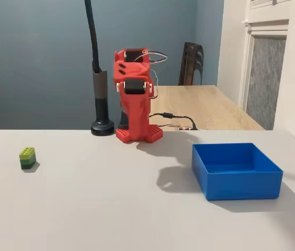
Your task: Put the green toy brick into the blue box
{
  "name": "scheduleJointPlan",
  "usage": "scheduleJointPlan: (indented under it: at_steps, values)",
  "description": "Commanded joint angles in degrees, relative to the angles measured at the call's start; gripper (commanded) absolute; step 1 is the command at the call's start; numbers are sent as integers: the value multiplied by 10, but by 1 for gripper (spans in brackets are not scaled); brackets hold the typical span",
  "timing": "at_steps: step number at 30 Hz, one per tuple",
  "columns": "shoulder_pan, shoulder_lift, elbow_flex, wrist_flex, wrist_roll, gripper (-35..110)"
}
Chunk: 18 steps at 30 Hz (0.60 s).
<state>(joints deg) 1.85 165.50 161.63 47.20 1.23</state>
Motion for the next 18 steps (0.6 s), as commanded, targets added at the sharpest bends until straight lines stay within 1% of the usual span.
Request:
scheduleJointPlan:
  at_steps: [1, 11, 18]
  values:
    - [25, -52, -68, -4, 21, 0]
    - [92, -177, -164, -4, 85, 0]
    - [163, -261, -235, -4, 147, 0]
